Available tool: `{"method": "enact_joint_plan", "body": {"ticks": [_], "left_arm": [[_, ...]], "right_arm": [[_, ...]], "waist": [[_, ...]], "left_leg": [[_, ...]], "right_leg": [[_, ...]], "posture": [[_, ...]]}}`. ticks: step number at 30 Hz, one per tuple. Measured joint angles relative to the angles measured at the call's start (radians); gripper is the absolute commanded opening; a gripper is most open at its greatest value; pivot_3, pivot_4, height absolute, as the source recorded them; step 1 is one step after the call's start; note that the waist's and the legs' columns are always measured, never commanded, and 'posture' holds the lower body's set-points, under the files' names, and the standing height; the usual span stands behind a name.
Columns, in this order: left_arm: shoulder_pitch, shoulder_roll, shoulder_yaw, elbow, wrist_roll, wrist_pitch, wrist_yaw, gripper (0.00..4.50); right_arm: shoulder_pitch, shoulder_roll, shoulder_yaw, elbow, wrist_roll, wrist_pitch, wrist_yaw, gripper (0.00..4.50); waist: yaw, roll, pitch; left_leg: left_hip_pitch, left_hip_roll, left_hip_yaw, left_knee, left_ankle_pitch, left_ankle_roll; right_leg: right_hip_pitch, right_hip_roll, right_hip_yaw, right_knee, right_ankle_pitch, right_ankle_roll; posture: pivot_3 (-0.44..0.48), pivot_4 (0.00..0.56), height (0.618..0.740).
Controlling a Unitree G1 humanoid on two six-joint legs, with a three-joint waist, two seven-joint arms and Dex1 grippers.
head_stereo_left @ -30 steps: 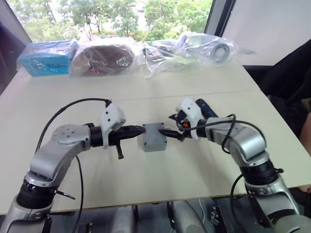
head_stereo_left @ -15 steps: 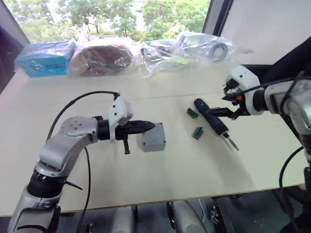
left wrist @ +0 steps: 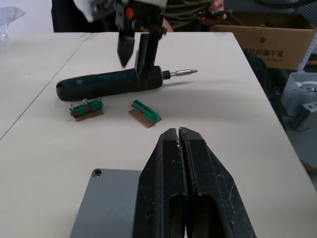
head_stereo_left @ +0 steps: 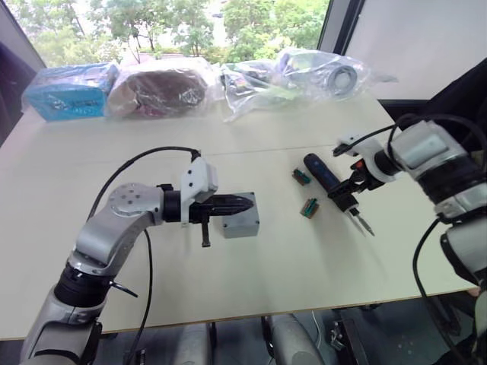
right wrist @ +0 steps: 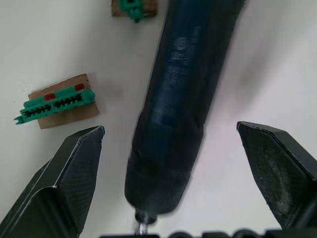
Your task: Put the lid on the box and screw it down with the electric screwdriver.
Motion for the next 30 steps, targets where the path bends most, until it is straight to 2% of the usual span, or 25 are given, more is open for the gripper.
{"method": "enact_joint_plan", "body": {"ticks": [5, 8, 9, 10, 12, 14, 16, 20, 22, 25, 28, 30], "left_arm": [[0.018, 0.001, 0.008, 0.007, 0.023, -0.008, 0.037, 0.0], [0.041, 0.002, 0.011, 0.006, 0.023, -0.008, 0.043, 0.0], [0.045, 0.005, 0.011, 0.005, 0.024, -0.008, 0.044, 0.0], [0.046, 0.009, 0.011, 0.005, 0.024, -0.008, 0.045, 0.0], [0.054, 0.019, 0.015, -0.002, 0.026, -0.009, 0.048, 0.0], [0.067, 0.021, 0.017, -0.005, 0.026, -0.009, 0.053, 0.0], [0.076, 0.026, 0.025, -0.008, 0.026, -0.009, 0.055, 0.0], [0.086, 0.051, 0.043, -0.009, 0.029, -0.008, 0.063, 0.0], [0.092, 0.06, 0.046, -0.009, 0.029, -0.008, 0.063, 0.0], [0.093, 0.074, 0.049, -0.003, 0.03, -0.008, 0.061, 0.0], [0.094, 0.087, 0.055, 0.01, 0.029, -0.007, 0.051, 0.0], [0.095, 0.097, 0.056, 0.017, 0.029, -0.002, 0.042, 0.0]], "right_arm": [[-0.04, 0.118, 0.016, 0.225, -0.12, -0.152, 0.012, 4.49], [-0.054, 0.15, 0.007, 0.304, -0.176, -0.209, 0.024, 3.91], [-0.058, 0.158, 0.005, 0.317, -0.193, -0.222, 0.028, 3.44], [-0.06, 0.163, 0.004, 0.327, -0.204, -0.229, 0.032, 3.26], [-0.064, 0.181, -0.014, 0.344, -0.228, -0.235, 0.043, 2.54], [-0.071, 0.197, -0.032, 0.361, -0.245, -0.229, 0.043, 2.01], [-0.074, 0.205, -0.057, 0.374, -0.256, -0.222, 0.037, 1.81], [-0.074, 0.207, -0.131, 0.373, -0.26, -0.244, -0.031, 1.78], [-0.075, 0.197, -0.191, 0.342, -0.259, -0.259, -0.068, 1.78], [-0.064, 0.157, -0.279, 0.196, -0.23, -0.26, -0.078, 1.78], [0.004, 0.151, -0.457, -0.067, -0.148, -0.219, -0.126, 1.78], [0.095, 0.206, -0.613, -0.273, -0.053, -0.216, -0.178, 1.78]], "waist": [[0.0, 0.0, 0.0], [0.0, -0.001, 0.0], [0.0, -0.001, 0.0], [0.0, -0.001, -0.001], [-0.001, -0.001, -0.001], [-0.003, -0.001, -0.001], [-0.003, -0.001, -0.001], [-0.003, 0.001, 0.0], [-0.002, 0.001, 0.0], [-0.001, 0.003, 0.002], [-0.001, 0.003, 0.001], [-0.002, 0.003, 0.001]], "left_leg": [[0.0, 0.0, 0.0, 0.0, 0.0, 0.0], [0.001, 0.0, -0.001, 0.001, 0.0, 0.0], [0.001, 0.0, -0.001, 0.001, 0.0, 0.0], [0.001, 0.0, -0.001, 0.001, 0.0, 0.0], [0.002, 0.0, -0.001, 0.001, 0.0, 0.0], [0.002, 0.0, -0.001, 0.001, 0.0, 0.0], [0.002, 0.0, -0.001, 0.001, 0.0, 0.0], [0.002, 0.0, -0.001, 0.001, 0.0, 0.0], [0.0, 0.0, -0.001, 0.0, 0.0, 0.0], [0.0, 0.0, -0.001, -0.001, 0.0, 0.0], [0.0, 0.0, -0.002, -0.002, 0.0, 0.0], [0.0, 0.0, -0.004, -0.003, 0.0, 0.0]], "right_leg": [[0.001, 0.0, 0.0, 0.0, 0.0, 0.0], [0.002, 0.0, 0.0, 0.0, 0.0, 0.0], [0.002, 0.0, 0.0, 0.001, 0.0, 0.0], [0.002, 0.0, 0.0, 0.001, 0.0, 0.0], [0.003, 0.0, 0.0, 0.001, 0.0, 0.0], [0.003, 0.0, 0.0, 0.001, 0.0, 0.0], [0.003, 0.0, -0.001, 0.001, 0.0, 0.0], [0.002, 0.0, 0.0, 0.001, 0.0, 0.0], [0.0, 0.0, 0.0, 0.001, 0.0, 0.0], [-0.001, 0.0, 0.0, 0.001, 0.0, 0.0], [-0.001, 0.0, -0.001, 0.001, 0.0, 0.0], [-0.001, 0.001, -0.002, 0.001, 0.0, 0.0]], "posture": [[0.0, 0.15, 0.74], [0.0, 0.15, 0.74], [0.0, 0.15, 0.74], [0.0, 0.15, 0.74], [0.0, 0.15, 0.74], [0.0, 0.15, 0.74], [0.0, 0.15, 0.74], [0.0, 0.15, 0.74], [0.0, 0.15, 0.74], [0.0, 0.15, 0.74], [0.0, 0.15, 0.74], [0.0, 0.15, 0.74]]}}
